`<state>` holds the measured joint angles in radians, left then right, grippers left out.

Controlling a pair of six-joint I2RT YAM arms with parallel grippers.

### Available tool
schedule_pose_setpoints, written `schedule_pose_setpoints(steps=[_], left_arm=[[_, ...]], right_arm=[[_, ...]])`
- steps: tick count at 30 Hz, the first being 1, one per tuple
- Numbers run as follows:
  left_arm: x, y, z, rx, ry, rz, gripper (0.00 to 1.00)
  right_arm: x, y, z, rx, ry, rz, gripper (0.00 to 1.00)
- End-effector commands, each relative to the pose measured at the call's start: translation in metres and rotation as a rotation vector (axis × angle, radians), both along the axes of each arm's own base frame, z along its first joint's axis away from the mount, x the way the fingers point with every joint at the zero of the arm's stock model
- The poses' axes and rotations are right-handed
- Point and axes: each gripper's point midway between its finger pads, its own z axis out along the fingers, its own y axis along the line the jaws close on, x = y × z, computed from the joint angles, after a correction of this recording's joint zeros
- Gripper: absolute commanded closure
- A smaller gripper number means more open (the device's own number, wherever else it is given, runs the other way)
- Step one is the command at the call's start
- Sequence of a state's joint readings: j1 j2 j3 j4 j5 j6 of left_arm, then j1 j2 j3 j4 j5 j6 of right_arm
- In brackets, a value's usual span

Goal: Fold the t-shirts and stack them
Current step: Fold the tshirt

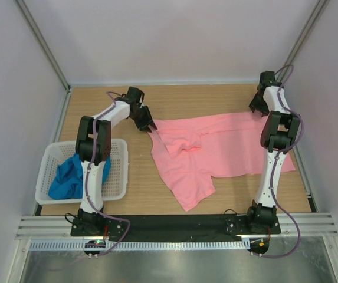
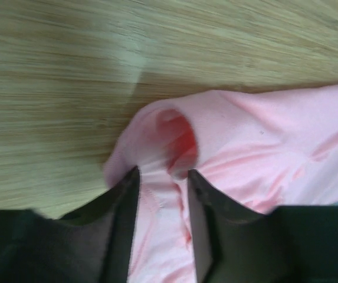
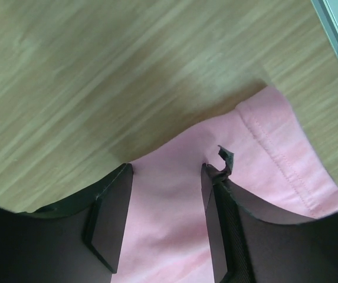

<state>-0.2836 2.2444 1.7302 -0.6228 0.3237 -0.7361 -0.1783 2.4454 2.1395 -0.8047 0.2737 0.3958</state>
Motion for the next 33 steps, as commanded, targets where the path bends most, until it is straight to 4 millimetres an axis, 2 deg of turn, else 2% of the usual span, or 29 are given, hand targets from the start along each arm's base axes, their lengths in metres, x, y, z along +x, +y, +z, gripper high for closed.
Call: schedule_pose_setpoints(steps=[1,4,5,7,8,9,10,11,12,14,15,16,17,18,19,21,22,23,25,26,28,29,31,33], left_arm=[[-0.001,0.007,0.007,0.048,-0.022,-0.031,0.56],[-0.002,0.004,0.032,0.046,-0.075,-0.055,0.47],[-0.001,0.004,0.050,0.046,-0.116,-0.066,0.46],[-0.005,0.005,0.062,0.063,-0.136,-0.077,0.44],[-0.006,0.005,0.070,0.069,-0.152,-0.083,0.44],[-0.009,0.004,0.083,0.070,-0.179,-0.090,0.44],[-0.012,0.000,0.090,0.072,-0.192,-0.103,0.45],[-0.016,-0.003,0.094,0.073,-0.195,-0.111,0.46],[-0.021,-0.005,0.101,0.070,-0.205,-0.117,0.48],[-0.030,-0.019,0.103,0.052,-0.211,-0.144,0.52],[-0.033,-0.025,0.104,0.036,-0.215,-0.155,0.55],[-0.043,-0.035,0.100,-0.017,-0.187,-0.171,0.64],[-0.049,-0.044,0.097,-0.061,-0.169,-0.181,0.68],[-0.044,-0.052,0.098,-0.106,-0.195,-0.177,0.71],[-0.051,-0.055,0.086,-0.131,-0.147,-0.152,0.72],[-0.051,-0.063,0.080,-0.155,-0.137,-0.159,0.75],[-0.050,-0.064,0.074,-0.147,-0.133,-0.164,0.75],[-0.049,-0.064,0.071,-0.142,-0.129,-0.164,0.75],[-0.049,-0.065,0.063,-0.138,-0.116,-0.166,0.75],[-0.049,-0.065,0.054,-0.134,-0.097,-0.167,0.75],[-0.052,-0.066,0.045,-0.132,-0.079,-0.174,0.75],[-0.055,-0.064,0.034,-0.123,-0.056,-0.176,0.75],[-0.059,-0.061,0.022,-0.106,-0.034,-0.170,0.76],[-0.068,-0.053,0.004,-0.068,0.001,-0.170,0.76]], right_arm=[[-0.001,0.004,0.016,-0.018,0.050,0.031,0.42],[-0.002,-0.001,0.048,-0.059,0.027,0.045,0.37],[-0.003,-0.002,0.067,-0.071,-0.001,0.042,0.36],[-0.007,0.001,0.085,-0.065,-0.024,0.040,0.34],[-0.009,0.008,0.104,-0.046,-0.062,0.043,0.33],[-0.014,0.020,0.102,-0.021,-0.052,0.056,0.33],[-0.017,0.028,0.104,-0.003,-0.055,0.066,0.32],[-0.024,0.043,0.098,0.032,-0.038,0.078,0.32],[-0.026,0.063,0.108,0.046,-0.053,0.118,0.32],[-0.030,0.090,0.110,0.075,-0.058,0.166,0.32],[-0.035,0.112,0.112,0.136,-0.064,0.217,0.32],[-0.033,0.150,0.112,0.191,-0.081,0.299,0.32],[-0.037,0.169,0.111,0.233,-0.077,0.340,0.33],[-0.044,0.206,0.110,0.357,-0.067,0.413,0.34],[-0.052,0.237,0.107,0.396,-0.045,0.469,0.38],[-0.067,0.272,0.099,0.440,-0.007,0.530,0.45],[-0.075,0.302,0.098,0.473,-0.006,0.588,0.49],[-0.085,0.313,0.089,0.498,0.026,0.597,0.65],[-0.093,0.341,0.083,0.585,0.028,0.604,0.78],[-0.104,0.351,0.071,0.606,0.063,0.605,0.85],[-0.112,0.363,0.062,0.628,0.085,0.611,0.90],[-0.121,0.370,0.053,0.636,0.119,0.629,0.92],[-0.130,0.370,0.044,0.627,0.153,0.641,0.94],[-0.144,0.361,0.030,0.604,0.192,0.640,0.96]])
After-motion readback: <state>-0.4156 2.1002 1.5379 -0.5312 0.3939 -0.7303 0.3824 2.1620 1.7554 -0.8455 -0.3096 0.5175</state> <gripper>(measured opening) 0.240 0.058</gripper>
